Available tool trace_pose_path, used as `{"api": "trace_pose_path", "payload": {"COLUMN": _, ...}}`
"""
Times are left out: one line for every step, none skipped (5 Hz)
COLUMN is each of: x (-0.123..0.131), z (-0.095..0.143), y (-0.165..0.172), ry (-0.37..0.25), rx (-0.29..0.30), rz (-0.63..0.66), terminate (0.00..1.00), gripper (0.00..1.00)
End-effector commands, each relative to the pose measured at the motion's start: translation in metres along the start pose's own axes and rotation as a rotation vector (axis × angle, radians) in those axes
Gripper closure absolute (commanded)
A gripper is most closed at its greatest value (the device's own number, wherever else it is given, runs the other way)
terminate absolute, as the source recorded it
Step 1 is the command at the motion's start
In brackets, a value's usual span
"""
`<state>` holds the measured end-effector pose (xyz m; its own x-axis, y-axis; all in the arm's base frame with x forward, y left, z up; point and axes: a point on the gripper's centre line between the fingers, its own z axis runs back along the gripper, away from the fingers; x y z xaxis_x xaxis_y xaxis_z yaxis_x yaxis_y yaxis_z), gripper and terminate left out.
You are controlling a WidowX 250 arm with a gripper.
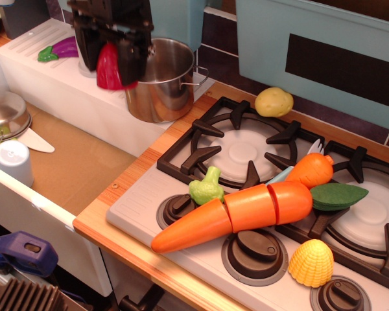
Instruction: Put sweet potato in pot
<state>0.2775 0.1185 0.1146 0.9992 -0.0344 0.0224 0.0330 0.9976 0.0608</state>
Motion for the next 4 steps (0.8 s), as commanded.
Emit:
{"api": "trace_pose_path", "payload": {"x": 0.034, "z": 0.017, "y": 0.026, "ry": -0.111, "rx": 0.034, "rz": -0.085, "terminate": 0.0, "gripper": 1.0}}
{"api": "trace_pose_path", "payload": {"x": 0.049, "z": 0.014, "y": 0.028, "ry": -0.129, "rx": 0.028, "rz": -0.133, "terminate": 0.0, "gripper": 1.0}}
{"api": "trace_pose_path", "payload": {"x": 0.059, "z": 0.008, "y": 0.028, "ry": -0.155, "rx": -0.019, "rz": -0.155, "terminate": 0.0, "gripper": 0.0}}
{"api": "trace_pose_path", "payload": {"x": 0.059, "z": 0.008, "y": 0.028, "ry": -0.155, "rx": -0.019, "rz": -0.155, "terminate": 0.0, "gripper": 0.0}}
